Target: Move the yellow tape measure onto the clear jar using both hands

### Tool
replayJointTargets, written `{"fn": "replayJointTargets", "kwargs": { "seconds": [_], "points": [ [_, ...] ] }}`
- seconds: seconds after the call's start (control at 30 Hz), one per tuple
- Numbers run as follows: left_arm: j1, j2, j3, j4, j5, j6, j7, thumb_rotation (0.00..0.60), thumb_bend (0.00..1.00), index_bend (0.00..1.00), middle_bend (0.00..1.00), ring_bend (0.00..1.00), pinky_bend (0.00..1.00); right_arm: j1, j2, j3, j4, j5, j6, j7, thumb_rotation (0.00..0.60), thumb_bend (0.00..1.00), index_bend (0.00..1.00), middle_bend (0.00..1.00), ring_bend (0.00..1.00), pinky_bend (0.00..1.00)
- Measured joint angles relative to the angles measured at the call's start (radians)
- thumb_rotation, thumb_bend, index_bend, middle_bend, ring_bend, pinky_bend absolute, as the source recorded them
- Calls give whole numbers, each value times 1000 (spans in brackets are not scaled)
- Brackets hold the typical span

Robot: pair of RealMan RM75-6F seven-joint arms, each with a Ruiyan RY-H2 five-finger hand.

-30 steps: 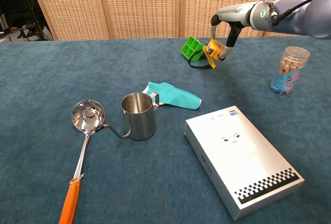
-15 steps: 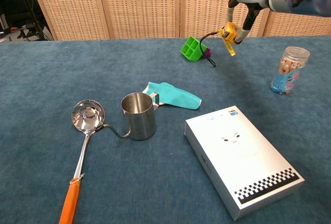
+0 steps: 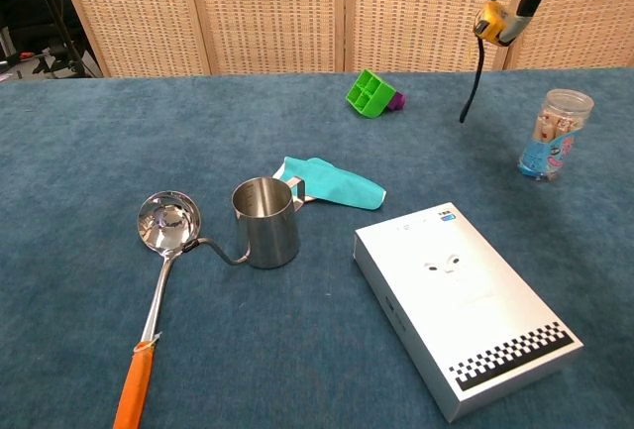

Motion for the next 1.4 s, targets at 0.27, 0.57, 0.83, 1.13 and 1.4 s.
{"fn": "replayJointTargets", "kwargs": {
  "seconds": [0.27, 0.57, 0.83, 1.13, 1.4],
  "points": [
    [-1, 0, 6, -7, 10, 3, -1, 492, 109, 21, 0, 0, 0, -31, 55, -19, -65, 45, 42, -26, 600, 260, 557, 70, 0, 0],
    [5, 10, 11, -35, 32, 32, 2, 492, 109, 21, 0, 0, 0, -70, 115, -38, -141, 80, 91, -40, 600, 259, 556, 69, 0, 0],
    [6, 14, 19, -55, 44, 39, 13, 493, 110, 21, 0, 0, 0, -104, 157, -53, -177, 93, 116, -39, 600, 258, 557, 70, 0, 0],
    [7, 16, 23, -66, 53, 44, 13, 492, 110, 21, 0, 0, 0, -143, 192, -68, -218, 106, 137, -29, 600, 260, 557, 70, 0, 0],
    [9, 19, 35, -83, 73, 55, 14, 492, 110, 21, 0, 0, 0, -171, 200, -85, -289, 103, 177, -31, 600, 259, 556, 70, 0, 0]
  ]
}}
